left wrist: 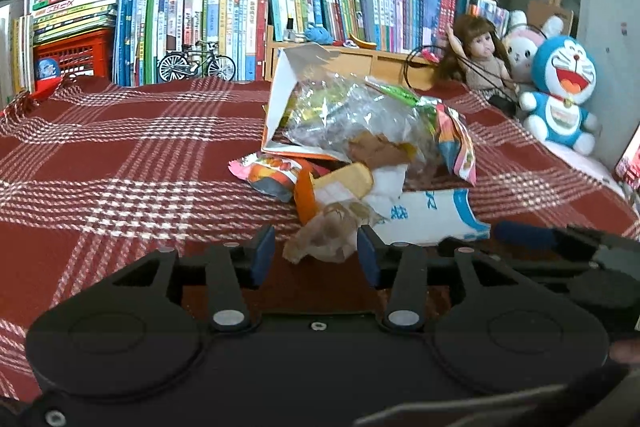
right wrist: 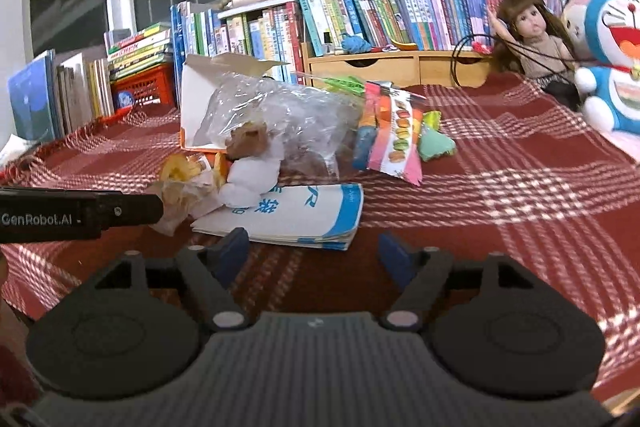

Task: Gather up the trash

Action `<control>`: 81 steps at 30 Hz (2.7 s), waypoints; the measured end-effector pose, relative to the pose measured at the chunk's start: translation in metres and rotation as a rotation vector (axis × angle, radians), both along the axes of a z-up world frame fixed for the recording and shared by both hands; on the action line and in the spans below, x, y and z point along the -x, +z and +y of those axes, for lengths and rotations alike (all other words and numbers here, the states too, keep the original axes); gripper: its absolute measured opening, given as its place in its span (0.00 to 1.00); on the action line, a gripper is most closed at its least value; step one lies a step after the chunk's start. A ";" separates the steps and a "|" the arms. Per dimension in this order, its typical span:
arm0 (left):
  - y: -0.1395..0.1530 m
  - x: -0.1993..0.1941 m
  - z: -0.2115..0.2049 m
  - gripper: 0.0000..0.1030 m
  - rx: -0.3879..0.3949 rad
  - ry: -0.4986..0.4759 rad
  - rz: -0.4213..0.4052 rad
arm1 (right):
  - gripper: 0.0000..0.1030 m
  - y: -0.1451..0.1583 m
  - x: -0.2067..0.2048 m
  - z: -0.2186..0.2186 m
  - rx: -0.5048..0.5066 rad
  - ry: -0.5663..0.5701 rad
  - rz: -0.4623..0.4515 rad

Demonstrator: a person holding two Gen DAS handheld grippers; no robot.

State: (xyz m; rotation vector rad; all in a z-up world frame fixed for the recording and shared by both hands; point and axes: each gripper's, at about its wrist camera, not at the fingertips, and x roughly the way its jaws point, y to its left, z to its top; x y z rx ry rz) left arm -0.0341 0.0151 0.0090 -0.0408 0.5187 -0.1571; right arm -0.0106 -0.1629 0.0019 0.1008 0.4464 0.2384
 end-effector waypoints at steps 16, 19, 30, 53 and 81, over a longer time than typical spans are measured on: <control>0.002 -0.021 0.011 0.04 0.118 0.014 0.039 | 0.78 -0.002 -0.002 -0.006 0.041 -0.030 -0.015; 0.005 -0.021 0.019 0.04 0.114 0.037 0.042 | 0.79 -0.003 -0.001 0.006 0.124 0.013 -0.032; 0.009 -0.011 0.035 0.04 0.091 0.067 0.036 | 0.97 0.015 -0.025 0.027 0.596 0.346 -0.104; 0.002 -0.008 0.028 0.04 0.107 0.055 0.066 | 0.36 0.031 -0.044 0.012 0.319 0.379 0.117; 0.001 -0.006 0.016 0.05 0.120 0.054 0.073 | 0.49 0.031 -0.024 0.005 0.313 0.221 0.076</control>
